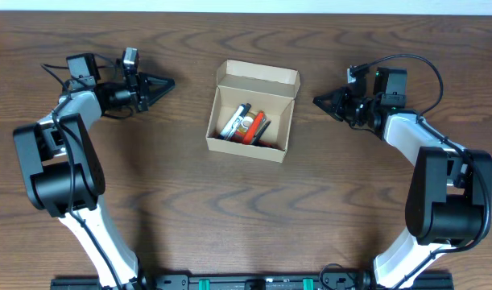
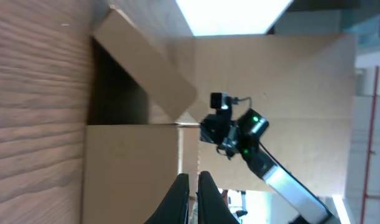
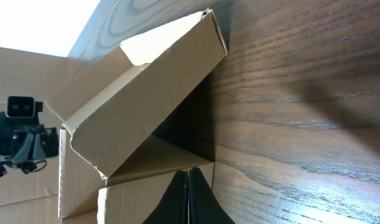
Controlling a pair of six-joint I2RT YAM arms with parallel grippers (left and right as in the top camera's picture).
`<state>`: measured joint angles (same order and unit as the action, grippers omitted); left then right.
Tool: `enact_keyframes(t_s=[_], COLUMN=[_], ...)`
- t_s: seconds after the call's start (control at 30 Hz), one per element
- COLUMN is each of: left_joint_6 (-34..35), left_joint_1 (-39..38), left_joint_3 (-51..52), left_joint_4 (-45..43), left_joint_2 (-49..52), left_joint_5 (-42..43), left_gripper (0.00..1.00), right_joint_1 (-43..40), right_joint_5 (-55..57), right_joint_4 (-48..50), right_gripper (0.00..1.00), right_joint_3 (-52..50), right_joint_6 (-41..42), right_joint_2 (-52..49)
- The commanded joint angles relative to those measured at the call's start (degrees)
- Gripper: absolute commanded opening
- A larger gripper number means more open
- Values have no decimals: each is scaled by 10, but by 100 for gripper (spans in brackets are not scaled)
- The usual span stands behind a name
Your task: Pack container
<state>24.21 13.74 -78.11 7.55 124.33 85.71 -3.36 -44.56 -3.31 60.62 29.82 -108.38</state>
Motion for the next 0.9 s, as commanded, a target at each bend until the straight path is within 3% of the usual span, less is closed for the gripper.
enact_keyframes(t_s=[0.0, 0.47, 0.63, 0.87], left_joint_6=[-2, 25, 71, 147], left_joint_1=[-13, -83, -83, -89], left_joint_3=[3, 3, 3, 3], left_joint_4=[17, 16, -41, -140], left_joint_2=[1, 47, 77, 89], left_joint_5=[-53, -63, -1, 14], left_gripper=[6, 6, 6, 6], right_joint_1=[9, 56, 57, 57], right_joint_5=[-7, -9, -40, -59], right_joint_4=[4, 77, 124, 145], right_gripper=[1, 1, 1, 1], right_joint_3=[-1, -1, -1, -1], right_joint_6=[15, 81, 106, 106], right_joint_2=[-5, -40, -82, -112])
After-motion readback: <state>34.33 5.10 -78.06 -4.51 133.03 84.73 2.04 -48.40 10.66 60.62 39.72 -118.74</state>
